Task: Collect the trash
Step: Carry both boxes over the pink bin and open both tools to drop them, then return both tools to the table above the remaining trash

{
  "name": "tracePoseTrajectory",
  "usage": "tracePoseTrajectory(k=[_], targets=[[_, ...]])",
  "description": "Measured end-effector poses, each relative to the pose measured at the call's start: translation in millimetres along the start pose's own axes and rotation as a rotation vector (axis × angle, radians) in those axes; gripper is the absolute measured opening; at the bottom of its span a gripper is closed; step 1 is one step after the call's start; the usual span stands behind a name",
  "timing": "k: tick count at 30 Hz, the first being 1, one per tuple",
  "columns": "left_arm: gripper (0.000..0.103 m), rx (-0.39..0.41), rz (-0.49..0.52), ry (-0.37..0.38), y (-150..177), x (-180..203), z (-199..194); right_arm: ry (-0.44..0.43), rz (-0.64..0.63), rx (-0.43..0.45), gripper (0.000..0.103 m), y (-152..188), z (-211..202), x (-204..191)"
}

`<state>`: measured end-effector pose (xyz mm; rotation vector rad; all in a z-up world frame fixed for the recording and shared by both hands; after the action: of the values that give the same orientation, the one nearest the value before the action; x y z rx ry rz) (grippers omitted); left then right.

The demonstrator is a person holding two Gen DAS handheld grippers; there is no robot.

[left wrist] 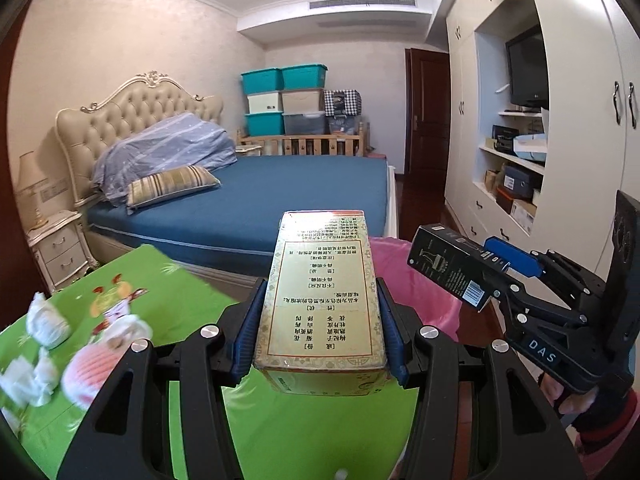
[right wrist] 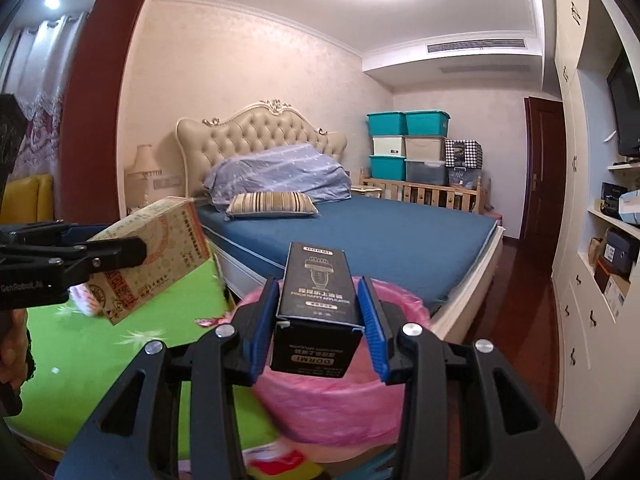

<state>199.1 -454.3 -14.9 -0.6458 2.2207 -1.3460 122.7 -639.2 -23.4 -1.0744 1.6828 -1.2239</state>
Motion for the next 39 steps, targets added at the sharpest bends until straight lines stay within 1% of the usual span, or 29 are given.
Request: tracePoseTrajectory(k=[5, 8, 12, 13, 14, 15, 16, 18, 21, 24, 26, 27, 28, 29, 30, 34, 35, 37, 39], targets=[[0.049, -0.023, -0.025, 0.034, -8, 14, 38, 0.017, 0.005, -0.004, 0.040, -6, 21, 21], [0.049, -0.035, -0.031, 0.047, -11, 16, 56, 0.013, 0.029, -0.014, 0.040, -7, 30, 29], [0.050, -0.040, -0.072, 0.079, -15, 18, 78, -0.003, 0.068, -0.028, 0.041, -10, 48, 38], [0.052, -0.039, -0.075, 0.077, -15, 17, 81, -0.005, 0.080, -0.034, 0.048, -11, 52, 42], [0.061, -0.033, -0.077, 0.058, -15, 14, 84, -0.011, 0.089, -0.041, 0.070, -10, 55, 45], [0.070, -0.028, -0.080, 0.046, -15, 11, 85, -0.014, 0.097, -0.042, 0.078, -9, 54, 47], [0.072, -0.024, -0.086, 0.035, -14, 8, 84, -0.011, 0.105, -0.035, 0.080, -10, 53, 50], [0.079, -0.031, -0.084, 0.013, -8, 1, 81, -0.005, 0.110, -0.034, 0.080, -9, 50, 54], [0.084, -0.027, -0.091, -0.038, 1, -16, 68, 0.006, 0.103, -0.039, 0.080, -4, 43, 51], [0.084, -0.042, -0.078, -0.093, 14, -32, 52, 0.004, 0.093, -0.052, 0.080, 3, 38, 42], [0.084, -0.061, -0.064, -0.146, 26, -45, 39, 0.006, 0.080, -0.057, 0.080, 6, 33, 34], [0.090, -0.070, -0.059, -0.166, 32, -50, 33, 0.003, 0.075, -0.058, 0.080, 6, 31, 32], [0.092, -0.074, -0.056, -0.184, 35, -55, 28, -0.005, 0.071, -0.058, 0.080, 7, 29, 25], [0.095, -0.075, -0.051, -0.205, 40, -62, 20, -0.016, 0.066, -0.059, 0.081, 2, 25, 15], [0.096, -0.074, -0.048, -0.218, 44, -68, 12, -0.027, 0.058, -0.061, 0.081, 2, 24, 7], [0.096, -0.080, -0.036, -0.271, 58, -91, -17, -0.081, 0.025, -0.070, 0.081, 0, 23, -35], [0.096, -0.083, -0.036, -0.284, 60, -97, -24, -0.098, 0.018, -0.073, 0.084, 1, 23, -47], [0.096, -0.089, -0.046, -0.316, 68, -114, -40, -0.126, 0.007, -0.082, 0.086, 5, 25, -72], [0.096, -0.097, -0.060, -0.355, 79, -131, -57, -0.154, -0.002, -0.101, 0.086, 11, 28, -94]])
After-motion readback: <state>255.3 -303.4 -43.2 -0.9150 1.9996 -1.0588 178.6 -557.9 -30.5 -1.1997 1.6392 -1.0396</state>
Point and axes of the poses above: each gripper's, at about its wrist camera, not at the fingertips, and z roughly the way its jaws point, x to its right, y to its underside, the point moved 9 cm from there along z, roughly the way its jaws point, and after that the axes turned 8 degrees about z, right-handed, at the moved point
